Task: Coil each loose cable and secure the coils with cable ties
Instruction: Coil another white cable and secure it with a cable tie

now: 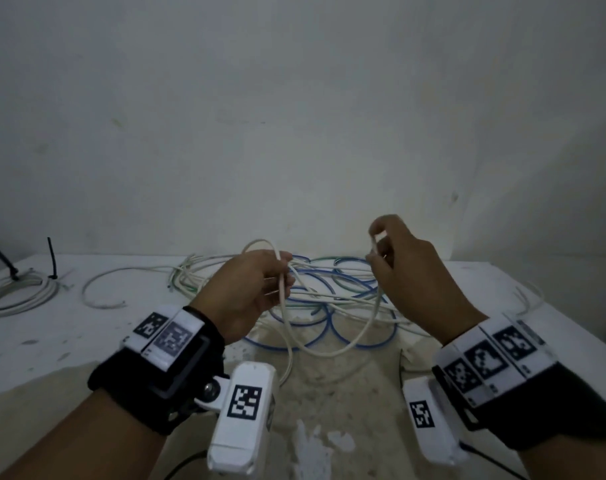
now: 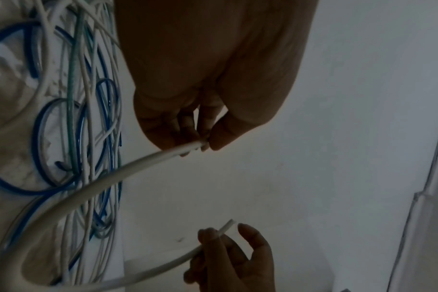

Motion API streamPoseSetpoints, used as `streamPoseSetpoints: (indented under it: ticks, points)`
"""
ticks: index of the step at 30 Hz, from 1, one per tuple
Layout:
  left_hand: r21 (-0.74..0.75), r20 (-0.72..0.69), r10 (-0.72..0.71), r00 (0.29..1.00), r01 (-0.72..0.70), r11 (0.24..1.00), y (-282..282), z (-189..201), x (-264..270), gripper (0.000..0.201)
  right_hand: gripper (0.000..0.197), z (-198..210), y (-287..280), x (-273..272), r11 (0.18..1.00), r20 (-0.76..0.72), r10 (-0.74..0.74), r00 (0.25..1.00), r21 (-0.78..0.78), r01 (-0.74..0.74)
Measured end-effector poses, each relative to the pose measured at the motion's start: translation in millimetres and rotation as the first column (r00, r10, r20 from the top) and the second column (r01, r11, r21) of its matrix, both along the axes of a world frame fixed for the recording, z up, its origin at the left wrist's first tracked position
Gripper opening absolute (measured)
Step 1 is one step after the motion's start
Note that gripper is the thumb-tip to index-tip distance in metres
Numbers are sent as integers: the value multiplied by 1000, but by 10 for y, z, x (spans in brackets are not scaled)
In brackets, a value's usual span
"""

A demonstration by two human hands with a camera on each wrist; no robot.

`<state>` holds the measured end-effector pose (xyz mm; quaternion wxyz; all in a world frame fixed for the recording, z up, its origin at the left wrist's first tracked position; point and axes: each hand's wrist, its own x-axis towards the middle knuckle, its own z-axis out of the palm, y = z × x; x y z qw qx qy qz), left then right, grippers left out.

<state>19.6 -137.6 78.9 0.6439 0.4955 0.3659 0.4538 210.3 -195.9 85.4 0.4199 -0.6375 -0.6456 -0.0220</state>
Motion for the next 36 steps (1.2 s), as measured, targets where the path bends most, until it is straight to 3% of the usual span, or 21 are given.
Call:
streamPoseSetpoints:
  ticks: [3,5,8,9,11,13,14,18,21,23,28,33,36]
  points:
    - [85,-142,-65,988,78,993,-42,-7,-29,14,4,-77,40,-20,997,68,-41,997,61,37]
    - [140,-209,-96,973,127,982,-81,-10,-44,15,10,-136,59,-20,989,79,-58,995,140,46]
    - [154,-224,-110,968,147,977,-121,-36,-41,25,19,-164,32,-80,994,46,-53,998,97,48]
    - [137,-209,-118,971,149,979,-127,-41,-38,25,18,-174,29,-97,998,19,-43,999,51,42]
    - [114,-196,-136,971,161,980,-138,-42,-32,15,19,-154,6,-138,996,-276,10,961,-81,-34]
    - [117,-208,-150,967,177,977,-144,-38,-37,3,21,-120,-40,-206,970,-677,59,733,-134,-202]
    - [126,-216,-150,965,180,976,-141,-45,-39,10,25,-121,-45,-216,964,-759,73,647,-112,-241]
    - [132,-200,-136,970,164,978,-153,-82,-27,17,12,-226,-19,-255,949,-890,71,451,-79,-305]
    - [120,-174,-118,978,140,983,-156,-107,-24,9,13,-282,13,-309,891,-974,-6,228,-109,-441]
    - [98,-181,-137,974,156,983,-151,-122,-41,9,25,-329,17,-325,837,-985,-69,161,-145,-528]
    - [34,-222,-222,949,236,971,-178,-160,-80,13,20,-389,34,-370,787,-979,-146,145,-204,-582]
    - [50,-308,-249,919,276,960,-246,-195,-80,20,24,-483,47,-472,824,-963,-65,262,-200,-530]
    - [54,-344,-319,883,358,932,-294,-213,-77,37,22,-531,38,-548,862,-933,51,355,-138,-487]
